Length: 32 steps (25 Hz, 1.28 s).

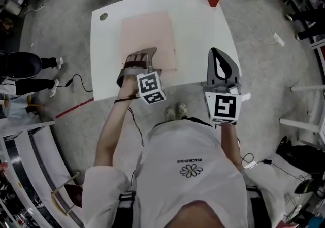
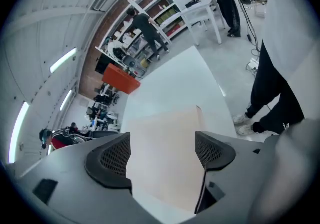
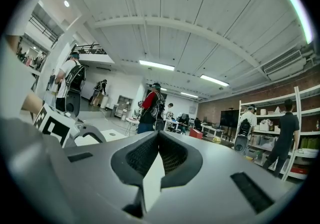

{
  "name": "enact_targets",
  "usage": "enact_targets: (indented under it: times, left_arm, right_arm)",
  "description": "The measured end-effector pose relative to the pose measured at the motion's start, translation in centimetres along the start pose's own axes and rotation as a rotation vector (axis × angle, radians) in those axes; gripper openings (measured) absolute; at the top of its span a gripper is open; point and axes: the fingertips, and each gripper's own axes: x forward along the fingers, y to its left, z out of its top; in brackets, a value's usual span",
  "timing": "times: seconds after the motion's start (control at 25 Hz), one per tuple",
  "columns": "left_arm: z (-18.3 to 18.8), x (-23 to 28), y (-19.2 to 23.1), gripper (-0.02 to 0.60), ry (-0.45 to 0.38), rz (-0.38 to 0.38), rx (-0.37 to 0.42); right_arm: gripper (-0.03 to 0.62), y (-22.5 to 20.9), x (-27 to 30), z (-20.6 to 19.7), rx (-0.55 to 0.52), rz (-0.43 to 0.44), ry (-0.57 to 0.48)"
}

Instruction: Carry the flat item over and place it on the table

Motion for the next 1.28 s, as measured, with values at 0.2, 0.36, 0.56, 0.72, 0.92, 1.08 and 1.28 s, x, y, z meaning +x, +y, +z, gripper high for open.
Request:
enact_targets:
  times: [0.2,0.36,0.56,0.72,0.92,1.08,1.28]
  left_arm:
    - [2.4,-6.2,8.7,0.414,-0.138,0.214,-0.096]
    - [3.6,-11.4,15.1,0.282,-0.245,0.422,-0.235]
    - [4.2,-16.1,18.3,0.191,-0.334,0.606,-0.359]
    - [3.6,-19.5,19.0,0.120,-0.395,0.732,-0.539]
    - [2.9,-21.8,18.7,0.031,-0.569,0.845,-0.801]
    - [-0.7,-21.7,16.7,0.018,-0.647,0.879,-1.160]
    - [-2.9,-21.3,14.2,0.015,-0.634,0.909,-1.275]
  right_arm:
    - [0.011,0.6,1.3,2.9,-0.017,0.007,-0.074]
    - [0.011,0.1,2.4,5.1,-0.025,0.008,-0.139]
    - [0.011,0.0,3.0,6.7,-0.035,0.011,-0.189]
    - [0.011,0.5,3.2,7.7,-0.022,0.017,-0.212]
    - [0.011,1.1,3.1,7.8,-0.003,0.032,-0.225]
    - [0.011,2.4,3.0,7.3,0.001,0.058,-0.202]
    - [0.011,3.5,2.7,5.6,0.046,0.082,-0.163]
